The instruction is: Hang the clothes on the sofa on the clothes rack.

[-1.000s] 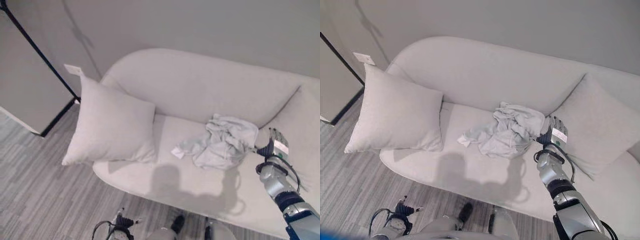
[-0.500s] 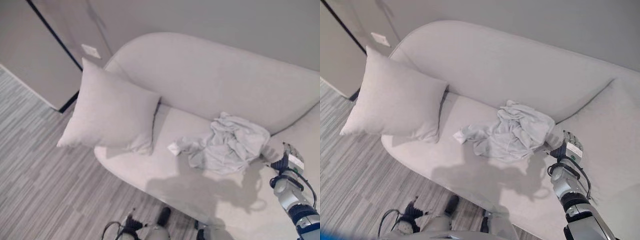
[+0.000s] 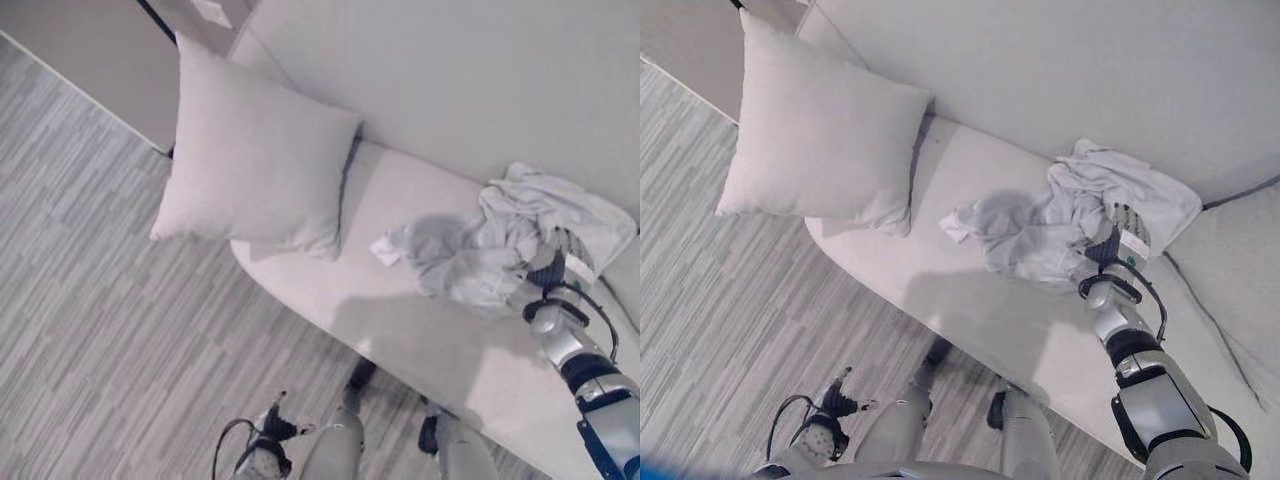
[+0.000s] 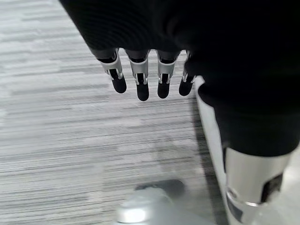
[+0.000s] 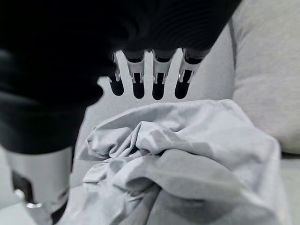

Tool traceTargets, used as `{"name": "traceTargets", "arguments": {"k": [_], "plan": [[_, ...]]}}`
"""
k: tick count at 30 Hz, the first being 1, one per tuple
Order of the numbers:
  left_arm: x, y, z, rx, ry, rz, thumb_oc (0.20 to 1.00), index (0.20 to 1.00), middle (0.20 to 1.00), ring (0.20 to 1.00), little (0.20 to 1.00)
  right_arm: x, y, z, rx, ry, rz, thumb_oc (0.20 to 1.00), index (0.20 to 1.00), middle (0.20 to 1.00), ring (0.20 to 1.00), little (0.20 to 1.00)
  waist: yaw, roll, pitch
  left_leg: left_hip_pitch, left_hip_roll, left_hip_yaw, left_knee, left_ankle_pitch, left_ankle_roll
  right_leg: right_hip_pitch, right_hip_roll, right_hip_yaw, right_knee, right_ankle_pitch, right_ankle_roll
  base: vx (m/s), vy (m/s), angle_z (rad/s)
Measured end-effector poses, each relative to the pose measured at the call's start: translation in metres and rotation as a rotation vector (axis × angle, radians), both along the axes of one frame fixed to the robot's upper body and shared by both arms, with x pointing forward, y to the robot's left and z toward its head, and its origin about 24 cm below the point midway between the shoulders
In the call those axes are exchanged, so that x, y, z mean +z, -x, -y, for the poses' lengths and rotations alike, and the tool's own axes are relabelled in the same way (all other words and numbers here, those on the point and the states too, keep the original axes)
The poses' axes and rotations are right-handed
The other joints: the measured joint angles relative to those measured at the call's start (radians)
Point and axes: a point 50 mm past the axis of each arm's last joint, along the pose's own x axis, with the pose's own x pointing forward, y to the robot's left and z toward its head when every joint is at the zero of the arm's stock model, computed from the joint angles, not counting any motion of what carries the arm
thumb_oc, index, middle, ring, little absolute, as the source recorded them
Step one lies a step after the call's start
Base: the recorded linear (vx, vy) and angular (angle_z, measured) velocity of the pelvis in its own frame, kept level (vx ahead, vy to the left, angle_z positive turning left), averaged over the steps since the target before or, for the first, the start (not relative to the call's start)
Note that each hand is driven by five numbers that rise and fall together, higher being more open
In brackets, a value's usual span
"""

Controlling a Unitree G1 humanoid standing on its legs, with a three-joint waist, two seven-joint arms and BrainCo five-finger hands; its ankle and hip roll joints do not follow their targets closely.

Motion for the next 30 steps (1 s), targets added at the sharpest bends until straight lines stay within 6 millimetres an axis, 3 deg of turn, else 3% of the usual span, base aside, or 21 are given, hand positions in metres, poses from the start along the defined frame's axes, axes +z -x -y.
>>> {"name": "traceTargets", "arguments": {"k": [5,7,9,11,12,14,17,19,21,22,23,24,25,27,30], "plan": [[0.036,-0.047,0.029,-0.216,-0.023,0.240,1.000,1.000,1.000,1.000,1.000,0.033,-0.004,0.030,-0.122,0.177,0.039,1.000,1.000,1.000,1.000,1.000,0.030,0.041,0.019,-0.075,-0.011,-0.043,0.002,0.028,-0.018,-0.087,-0.015,-0.029,0.065,-0.019,0.005,0.02,-0.034,0.17],[0.044,-0.057,0.035,-0.280,-0.058,0.300,1.000,1.000,1.000,1.000,1.000,0.042,-0.005,0.036,-0.148,0.269,0.029,1.000,1.000,1.000,1.000,1.000,0.045,0.051,0.022,-0.102,-0.013,-0.047,-0.002,0.031,-0.019,-0.127,-0.022,-0.026,0.093,-0.029,0.002,0.01,-0.018,0.05],[0.052,-0.063,0.041,-0.332,-0.082,0.355,1.000,1.000,1.000,1.000,1.000,0.051,-0.008,0.036,-0.150,0.347,0.031,1.000,1.000,1.000,1.000,1.000,0.055,0.058,0.024,-0.143,-0.017,-0.050,0.000,0.016,-0.023,-0.169,-0.028,-0.022,0.120,-0.033,0.003,0.00,-0.009,0.09],[0.059,-0.069,0.046,-0.366,-0.096,0.397,1.000,1.000,1.000,1.000,1.000,0.060,-0.009,0.039,-0.160,0.390,0.053,1.000,1.000,1.000,1.000,1.000,0.049,0.058,0.028,-0.169,-0.031,-0.044,-0.017,-0.028,-0.025,-0.215,-0.070,-0.039,0.135,-0.027,-0.004,0.00,-0.017,0.35],[0.059,-0.069,0.049,-0.381,-0.097,0.403,1.000,1.000,1.000,1.000,1.000,0.064,-0.008,0.043,-0.174,0.408,0.054,1.000,1.000,1.000,1.000,1.000,0.051,0.061,0.029,-0.200,-0.069,-0.035,0.073,-0.020,-0.011,-0.238,-0.097,-0.044,0.154,-0.025,-0.013,0.00,-0.006,0.14],[0.060,-0.068,0.049,-0.383,-0.096,0.411,1.000,1.000,1.000,1.000,1.000,0.073,-0.010,0.044,-0.184,0.428,0.071,1.000,1.000,1.000,1.000,1.000,0.055,0.077,0.031,-0.207,-0.077,-0.045,0.073,-0.019,0.000,-0.272,-0.094,-0.023,0.191,-0.043,0.013,-0.01,-0.003,-0.03],[0.065,-0.073,0.044,-0.361,-0.105,0.441,1.000,1.000,1.000,1.000,1.000,0.073,-0.009,0.048,-0.208,0.424,0.064,1.000,1.000,1.000,1.000,1.000,0.056,0.077,0.035,-0.227,-0.076,-0.048,0.018,-0.020,-0.001,-0.322,-0.120,-0.018,0.218,-0.046,0.023,-0.02,-0.013,0.21],[0.074,-0.079,0.050,-0.369,-0.086,0.489,1.000,1.000,1.000,1.000,1.000,0.078,-0.008,0.054,-0.250,0.386,0.075,1.000,1.000,1.000,1.000,1.000,0.062,0.084,0.036,-0.292,-0.102,-0.045,0.074,-0.025,-0.006,-0.374,-0.143,-0.024,0.241,-0.047,0.014,0.01,-0.035,0.18],[0.077,-0.081,0.053,-0.369,-0.075,0.504,1.000,1.000,1.000,1.000,1.000,0.073,-0.010,0.051,-0.267,0.252,0.099,1.000,1.000,1.000,1.000,1.000,0.079,0.087,0.039,-0.306,-0.102,-0.050,0.062,-0.024,-0.004,-0.405,-0.127,0.015,0.270,-0.067,0.044,0.01,-0.047,-0.02],[0.079,-0.082,0.053,-0.368,-0.077,0.513,1.000,1.000,1.000,1.000,1.000,0.073,-0.011,0.050,-0.285,0.184,0.115,1.000,1.000,1.000,1.000,1.000,0.074,0.087,0.039,-0.303,-0.098,-0.068,0.027,-0.042,-0.019,-0.410,-0.127,0.036,0.271,-0.073,0.055,0.01,-0.034,0.51],[0.082,-0.087,0.054,-0.378,-0.083,0.526,1.000,1.000,1.000,1.000,1.000,0.074,-0.012,0.051,-0.300,0.129,0.115,1.000,1.000,1.000,1.000,1.000,0.047,0.083,0.039,-0.320,-0.134,-0.063,0.089,-0.056,-0.012,-0.406,-0.163,0.011,0.254,-0.052,0.034,0.01,-0.051,0.54],[0.082,-0.088,0.056,-0.394,-0.089,0.524,1.000,1.000,1.000,1.000,1.000,0.076,-0.011,0.055,-0.312,0.109,0.114,1.000,1.000,1.000,1.000,1.000,0.044,0.083,0.039,-0.327,-0.149,-0.051,0.160,-0.050,-0.004,-0.402,-0.167,0.009,0.254,-0.045,0.023,0.01,-0.072,0.22],[0.082,-0.087,0.056,-0.401,-0.092,0.523,1.000,1.000,1.000,1.000,1.000,0.076,-0.015,0.052,-0.292,0.064,0.100,0.200,0.200,0.200,0.200,0.200,0.055,0.089,0.034,-0.308,-0.140,-0.038,0.192,-0.059,0.002,-0.401,-0.153,0.014,0.278,-0.049,0.025,0.01,-0.056,-0.12],[0.086,-0.090,0.056,-0.408,-0.092,0.541,1.000,1.000,1.000,1.000,1.000,0.073,-0.017,0.051,-0.292,-0.040,0.074,0.200,0.200,0.200,0.200,0.200,0.048,0.083,0.034,-0.284,-0.135,-0.051,0.115,-0.050,0.014,-0.404,-0.153,0.037,0.289,-0.062,0.049,0.00,-0.038,0.09],[0.092,-0.092,0.058,-0.409,-0.080,0.568,1.000,1.000,1.000,1.000,1.000,0.083,-0.015,0.060,-0.325,-0.118,0.127,0.200,0.200,0.200,0.200,0.200,0.051,0.083,0.033,-0.278,-0.125,-0.045,0.102,-0.049,0.015,-0.403,-0.165,0.020,0.287,-0.053,0.036,0.00,-0.018,0.26]]}}
